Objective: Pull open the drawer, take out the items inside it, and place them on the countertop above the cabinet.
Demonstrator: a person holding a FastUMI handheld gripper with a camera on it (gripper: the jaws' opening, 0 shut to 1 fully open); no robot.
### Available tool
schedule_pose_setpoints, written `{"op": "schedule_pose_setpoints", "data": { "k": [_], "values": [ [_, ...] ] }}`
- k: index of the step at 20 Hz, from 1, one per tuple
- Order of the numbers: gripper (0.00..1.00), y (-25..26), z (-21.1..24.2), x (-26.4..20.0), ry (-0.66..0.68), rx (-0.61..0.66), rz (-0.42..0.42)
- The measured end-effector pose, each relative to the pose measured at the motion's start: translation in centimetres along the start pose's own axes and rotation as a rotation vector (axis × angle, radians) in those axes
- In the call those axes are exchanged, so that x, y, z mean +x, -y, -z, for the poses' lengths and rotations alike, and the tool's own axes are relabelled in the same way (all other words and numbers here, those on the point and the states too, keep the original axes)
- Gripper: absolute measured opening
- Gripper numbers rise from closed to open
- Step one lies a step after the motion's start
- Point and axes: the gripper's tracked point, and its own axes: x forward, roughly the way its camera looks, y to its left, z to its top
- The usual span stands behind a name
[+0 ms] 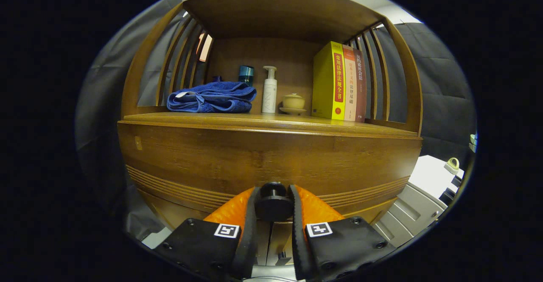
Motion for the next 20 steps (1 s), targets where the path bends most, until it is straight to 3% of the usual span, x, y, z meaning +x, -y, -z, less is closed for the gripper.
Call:
{"op": "schedule_pose_setpoints", "data": {
  "k": [7,9,11,20],
  "values": [
    [0.44,0.0,-0.2,0.2,-0.011,0.047,-0.001],
    [0.37,0.1,-0.1,-0.1,-0.021,0.06,0.001],
    [0.37,0.1,-0.1,-0.9,-0.023,0.09,-0.009],
    [0.36,0.4,0.0,-9.1,-0.05,0.136,-0.018]
  ]
}}
